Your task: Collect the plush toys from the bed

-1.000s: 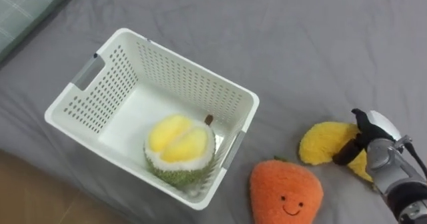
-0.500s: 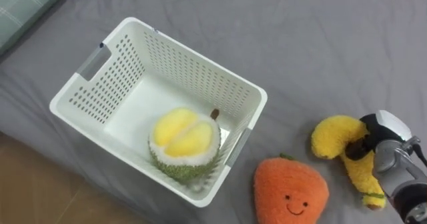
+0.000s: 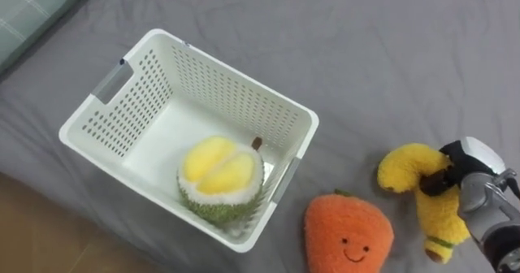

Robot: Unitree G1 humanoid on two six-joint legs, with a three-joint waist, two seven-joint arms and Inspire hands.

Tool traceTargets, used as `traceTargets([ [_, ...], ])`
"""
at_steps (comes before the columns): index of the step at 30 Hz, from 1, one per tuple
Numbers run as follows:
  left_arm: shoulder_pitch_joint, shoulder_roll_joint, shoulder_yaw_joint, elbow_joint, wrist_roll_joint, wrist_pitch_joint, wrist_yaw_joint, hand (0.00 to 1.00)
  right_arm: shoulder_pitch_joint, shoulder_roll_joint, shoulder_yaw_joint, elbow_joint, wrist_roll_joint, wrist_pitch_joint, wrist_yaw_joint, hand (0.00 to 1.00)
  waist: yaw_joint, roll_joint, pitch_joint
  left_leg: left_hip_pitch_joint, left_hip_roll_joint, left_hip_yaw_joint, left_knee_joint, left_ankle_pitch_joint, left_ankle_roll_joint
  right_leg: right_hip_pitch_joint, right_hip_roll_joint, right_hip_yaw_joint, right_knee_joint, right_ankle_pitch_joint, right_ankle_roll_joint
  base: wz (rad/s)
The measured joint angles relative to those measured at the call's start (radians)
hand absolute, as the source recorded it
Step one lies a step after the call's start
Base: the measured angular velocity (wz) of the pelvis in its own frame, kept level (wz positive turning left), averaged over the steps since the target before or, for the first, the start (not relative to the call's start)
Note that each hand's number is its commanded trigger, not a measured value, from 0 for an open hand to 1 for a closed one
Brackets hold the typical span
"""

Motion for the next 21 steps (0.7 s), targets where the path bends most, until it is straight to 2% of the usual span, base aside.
traceTargets([
  [2,0.028,0.0,0.007,-0.019,0.002,-0.004,0.0,0.0,0.021,0.0,-0.007,-0.128,-0.005,0.013,0.003,1.0,-0.023,0.0,-0.0011,0.028,0.002,0.014,-0.011,0.0,0.0,0.017,0.0,0.012,0.0,0.0,0.0,-0.22],
  [6,0.048,0.001,0.064,-0.015,0.011,-0.007,0.0,0.0,0.045,-0.006,-0.022,-0.349,-0.008,0.027,0.011,1.0,-0.036,-0.003,-0.0069,0.096,0.008,0.047,-0.037,0.0,0.0,0.061,0.009,0.044,-0.002,0.0,0.0,-0.26],
  [10,0.069,-0.002,0.091,-0.023,0.011,-0.007,0.004,0.0,0.126,-0.006,-0.05,-0.636,-0.072,0.037,0.03,1.0,-0.05,0.005,-0.0173,0.169,0.01,0.069,-0.061,0.0,0.0,0.114,0.009,0.065,-0.005,0.0,0.0,-0.15],
  [11,0.067,-0.005,0.092,-0.024,0.013,-0.007,0.004,0.0,0.156,-0.006,-0.059,-0.724,-0.081,0.037,0.047,1.0,-0.05,0.007,-0.0246,0.171,0.009,0.072,-0.061,0.0,0.001,0.117,0.01,0.066,-0.005,0.0,0.0,-0.1],
  [12,0.066,-0.007,0.092,-0.024,0.013,-0.008,0.004,0.0,0.171,-0.006,-0.062,-0.767,-0.082,0.037,0.056,1.0,-0.047,0.008,-0.025,0.176,0.008,0.072,-0.061,0.0,0.001,0.12,0.01,0.067,-0.005,0.0,0.0,-0.06],
  [14,0.066,-0.019,0.094,-0.02,0.009,-0.008,0.003,0.0,0.211,-0.002,-0.062,-0.887,-0.078,0.035,0.096,1.0,-0.046,0.017,-0.0281,0.204,0.007,0.072,-0.065,-0.001,0.002,0.144,0.01,0.085,-0.004,0.0,0.0,-0.06],
  [18,0.063,-0.04,0.097,-0.034,0.011,-0.008,0.003,0.0,0.215,0.004,-0.066,-1.003,-0.08,0.042,0.15,1.0,-0.05,0.027,-0.0312,0.215,0.007,0.075,-0.07,-0.001,0.002,0.153,0.014,0.091,0.001,0.0,0.0,-0.05],
  [21,0.063,-0.059,0.097,-0.036,0.012,-0.007,0.002,0.0,0.215,0.01,-0.074,-1.114,-0.074,0.051,0.171,1.0,-0.043,0.037,-0.037,0.22,0.007,0.082,-0.072,-0.001,0.002,0.155,0.016,0.104,0.004,0.0,0.0,-0.07],
])
